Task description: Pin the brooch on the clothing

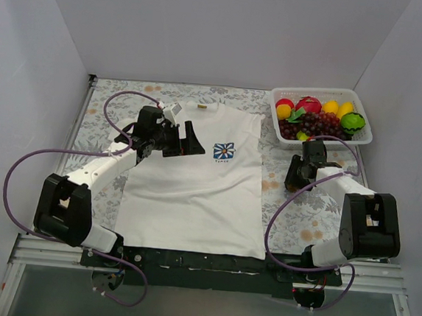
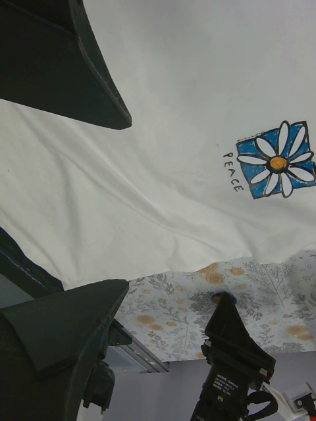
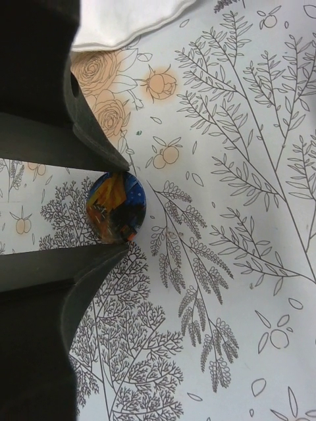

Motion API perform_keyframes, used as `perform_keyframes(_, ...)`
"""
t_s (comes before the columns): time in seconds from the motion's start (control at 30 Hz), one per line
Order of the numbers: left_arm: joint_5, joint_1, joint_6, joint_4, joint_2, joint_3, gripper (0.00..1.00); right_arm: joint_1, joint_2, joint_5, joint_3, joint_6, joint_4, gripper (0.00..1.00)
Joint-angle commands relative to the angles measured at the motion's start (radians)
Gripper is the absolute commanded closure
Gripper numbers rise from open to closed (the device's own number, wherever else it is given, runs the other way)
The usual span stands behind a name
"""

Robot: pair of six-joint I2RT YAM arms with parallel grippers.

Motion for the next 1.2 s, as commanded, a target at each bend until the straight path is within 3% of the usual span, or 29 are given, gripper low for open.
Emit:
perform_keyframes(0.0,-0.001,0.002,0.006,-0.017,-0.007,0.033,0.02,0.002,-0.018,-0.062,0.016,-0.004,-0.052,0.66)
perform_keyframes(0.5,-0.003,0.002,0.008,-0.019,0.013,0.041,0.02,0.068,-0.067,-0.046,0.117,-0.008,-0.100,0.66)
perform_keyframes(0.7,0.022,-0.056,0.003,-0.036,0.106,0.113,0.02,0.068,-0.047,-0.036,0.116,-0.027,-0.077,0.59)
perform_keyframes(1.0,0.079,-0.225,-0.050,0.003,0.367,0.335,0.08,0.039,-0.022,-0.147,0.100,-0.010,-0.009,0.36)
perform_keyframes(1.17,0.096,-0.323,-0.095,0.081,0.493,0.440,0.12,-0.021,-0.012,-0.246,0.071,0.002,0.057,0.35)
